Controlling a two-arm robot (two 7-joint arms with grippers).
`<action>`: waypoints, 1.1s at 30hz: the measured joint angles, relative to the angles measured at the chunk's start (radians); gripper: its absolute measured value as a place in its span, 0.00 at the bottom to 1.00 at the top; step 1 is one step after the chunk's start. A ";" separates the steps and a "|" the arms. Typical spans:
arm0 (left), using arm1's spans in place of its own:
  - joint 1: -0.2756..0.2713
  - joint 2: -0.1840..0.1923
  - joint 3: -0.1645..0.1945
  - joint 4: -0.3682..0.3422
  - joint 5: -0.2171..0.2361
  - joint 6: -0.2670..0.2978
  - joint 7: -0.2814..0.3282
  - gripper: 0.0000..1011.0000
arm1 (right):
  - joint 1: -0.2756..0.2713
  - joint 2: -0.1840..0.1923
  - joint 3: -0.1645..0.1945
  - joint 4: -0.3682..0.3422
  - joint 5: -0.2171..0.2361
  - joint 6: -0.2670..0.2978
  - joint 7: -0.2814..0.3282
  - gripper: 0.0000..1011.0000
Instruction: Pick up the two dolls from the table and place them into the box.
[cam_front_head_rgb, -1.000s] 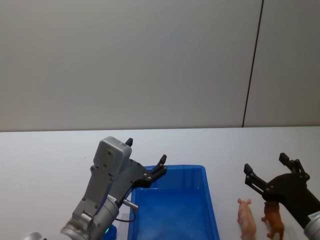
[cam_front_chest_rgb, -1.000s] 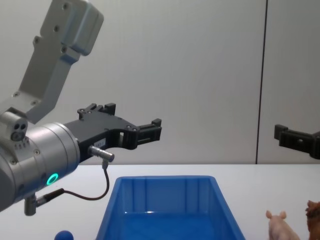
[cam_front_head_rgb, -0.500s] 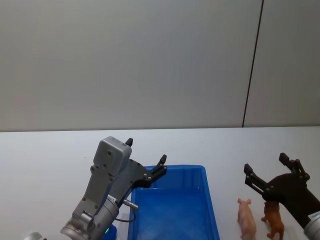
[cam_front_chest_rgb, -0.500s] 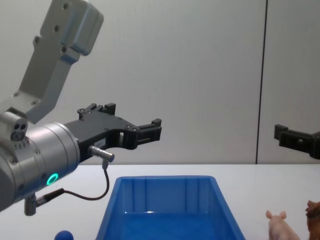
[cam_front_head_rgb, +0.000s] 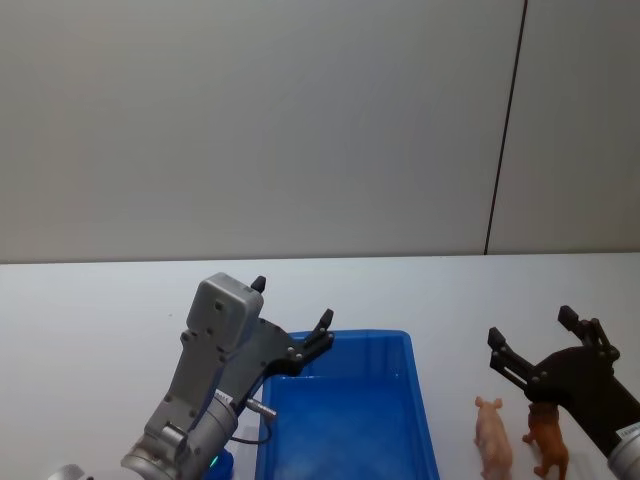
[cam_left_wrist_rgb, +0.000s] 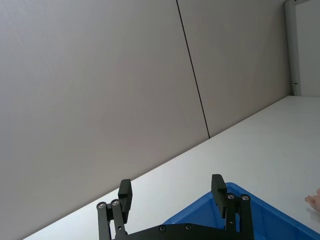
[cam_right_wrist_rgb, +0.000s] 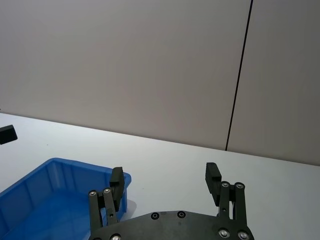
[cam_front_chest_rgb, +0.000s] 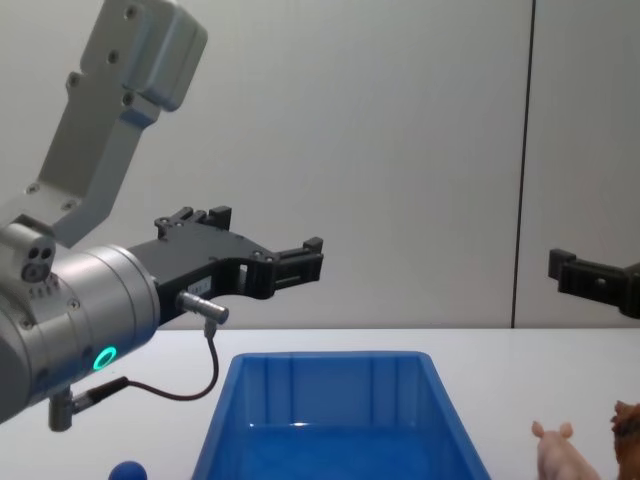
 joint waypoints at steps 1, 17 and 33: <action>0.000 0.000 0.000 0.000 0.000 0.000 0.000 0.99 | 0.000 0.000 0.000 0.000 0.000 0.000 0.000 0.99; 0.000 0.000 0.000 0.000 0.000 0.000 0.000 0.99 | -0.004 0.003 0.005 0.002 0.007 0.010 -0.004 0.99; 0.000 0.000 0.000 0.000 0.000 0.000 0.000 0.99 | -0.040 0.015 0.015 0.003 0.027 0.104 -0.050 0.99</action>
